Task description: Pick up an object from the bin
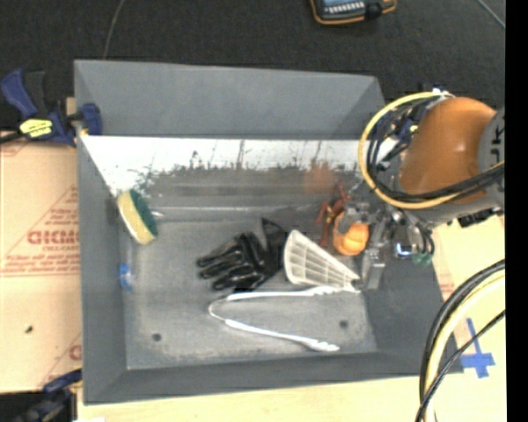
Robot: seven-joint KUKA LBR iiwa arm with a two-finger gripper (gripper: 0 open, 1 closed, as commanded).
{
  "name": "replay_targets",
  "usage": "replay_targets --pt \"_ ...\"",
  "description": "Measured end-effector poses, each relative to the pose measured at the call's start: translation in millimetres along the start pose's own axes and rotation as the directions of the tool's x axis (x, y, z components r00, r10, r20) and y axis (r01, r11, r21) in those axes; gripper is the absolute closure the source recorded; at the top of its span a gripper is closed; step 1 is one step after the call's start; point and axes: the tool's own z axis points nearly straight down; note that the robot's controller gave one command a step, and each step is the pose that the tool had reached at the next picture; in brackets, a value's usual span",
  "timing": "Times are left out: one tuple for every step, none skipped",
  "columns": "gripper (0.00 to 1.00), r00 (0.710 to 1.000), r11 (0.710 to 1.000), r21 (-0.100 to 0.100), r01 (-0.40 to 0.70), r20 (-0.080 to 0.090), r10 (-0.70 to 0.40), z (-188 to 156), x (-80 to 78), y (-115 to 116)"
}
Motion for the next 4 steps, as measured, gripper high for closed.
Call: replay_targets --pt "0.00 0.988 0.988 -0.005 -0.151 -0.024 0.151 58.3 14.8 31.9" --pt "0.00 0.979 0.979 0.000 -0.203 0.004 0.203 85.7 10.7 29.4" --pt "1.00 0.951 0.951 -0.002 -0.311 -0.010 0.310 85.4 21.5 35.0" --pt "1.00 0.951 0.951 -0.001 -0.309 -0.010 0.309 85.3 21.5 34.9"
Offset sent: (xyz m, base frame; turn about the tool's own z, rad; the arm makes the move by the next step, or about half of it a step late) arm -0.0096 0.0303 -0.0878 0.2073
